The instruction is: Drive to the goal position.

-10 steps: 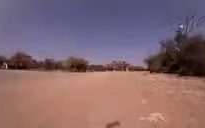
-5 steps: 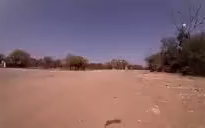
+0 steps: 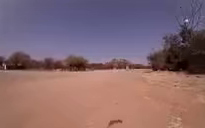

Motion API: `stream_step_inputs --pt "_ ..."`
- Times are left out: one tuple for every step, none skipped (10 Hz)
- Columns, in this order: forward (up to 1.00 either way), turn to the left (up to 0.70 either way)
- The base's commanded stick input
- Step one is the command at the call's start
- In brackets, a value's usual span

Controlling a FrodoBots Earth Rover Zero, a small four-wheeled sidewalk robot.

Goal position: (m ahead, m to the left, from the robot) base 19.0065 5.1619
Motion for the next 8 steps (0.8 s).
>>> stream_step_inputs --pt "1.00 0.02" --pt "1.00 0.02" --pt "1.00 0.02" --pt "1.00 0.02" --pt "1.00 0.02" --pt "1.00 0.02" --pt "1.00 0.02" --pt "1.00 0.02"
